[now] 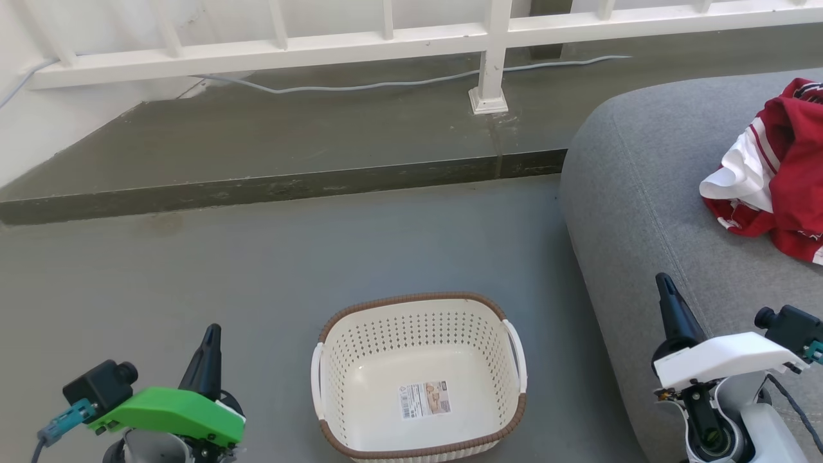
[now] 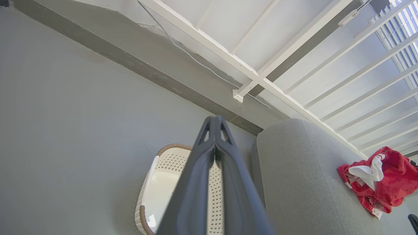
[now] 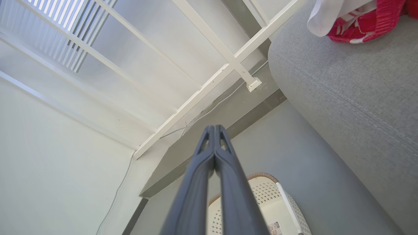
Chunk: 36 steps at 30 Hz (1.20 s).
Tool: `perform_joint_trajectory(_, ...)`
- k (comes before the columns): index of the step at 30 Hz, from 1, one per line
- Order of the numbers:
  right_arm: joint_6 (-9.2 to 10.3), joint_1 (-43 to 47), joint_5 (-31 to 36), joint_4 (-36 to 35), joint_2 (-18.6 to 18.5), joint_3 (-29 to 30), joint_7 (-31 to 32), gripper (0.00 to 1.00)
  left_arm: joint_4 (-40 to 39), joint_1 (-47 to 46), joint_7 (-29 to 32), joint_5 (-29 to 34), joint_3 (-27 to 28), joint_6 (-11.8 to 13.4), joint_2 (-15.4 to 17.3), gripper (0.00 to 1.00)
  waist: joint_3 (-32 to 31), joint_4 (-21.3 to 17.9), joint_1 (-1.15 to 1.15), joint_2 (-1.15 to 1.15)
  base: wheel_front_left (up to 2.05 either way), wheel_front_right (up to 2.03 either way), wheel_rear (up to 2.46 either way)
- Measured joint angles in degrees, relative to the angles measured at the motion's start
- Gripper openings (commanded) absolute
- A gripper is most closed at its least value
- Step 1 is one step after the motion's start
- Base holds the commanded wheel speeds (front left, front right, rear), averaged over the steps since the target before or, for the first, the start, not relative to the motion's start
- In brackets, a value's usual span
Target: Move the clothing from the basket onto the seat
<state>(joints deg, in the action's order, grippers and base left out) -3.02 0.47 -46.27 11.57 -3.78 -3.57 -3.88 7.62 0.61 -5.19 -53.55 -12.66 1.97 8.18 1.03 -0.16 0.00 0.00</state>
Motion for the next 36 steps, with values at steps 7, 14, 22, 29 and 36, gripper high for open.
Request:
perform_joint_trajectory(7, -0.52, -0.08, -5.36, 0.49, 0.02, 1.27, 1.02, 0.00, 0.96, -0.04, 1.09, -5.03, 1.64, -0.88, -0.13, 0.00, -0.10, 0.02, 0.00, 0.00, 0.00, 0.00, 0.00)
perform_joint_trajectory(14, -1.02, -0.31, -10.90, 1.01, 0.08, 2.37, 2.29, 0.00, 1.53, -0.09, 2.14, -10.06, 3.32, -1.88, -0.35, 0.00, -0.20, 0.03, 0.00, 0.00, 0.00, 0.00, 0.00)
perform_joint_trajectory(22, -1.54, -1.33, -17.22, 1.65, 0.15, 3.64, 3.46, 0.00, 2.81, -0.23, 3.16, -15.34, 5.02, -2.96, -1.10, 0.00, -0.32, 0.05, 0.00, 0.00, 0.00, 0.00, 0.00)
perform_joint_trajectory(29, -1.78, -1.42, -22.46, 2.14, 0.19, 4.92, 4.50, 0.00, 3.30, -0.75, 4.16, -20.48, 6.38, -3.90, -1.59, 0.00, -0.42, 0.07, 0.00, 0.00, 0.00, 0.00, 0.00)
perform_joint_trajectory(36, -2.38, -1.67, -27.27, 2.65, 0.23, 5.75, 5.36, 0.00, 4.36, -0.99, 4.99, -24.44, 7.53, -4.91, -1.88, 0.00, -0.51, 0.08, 0.00, 0.00, 0.00, 0.00, 0.00)
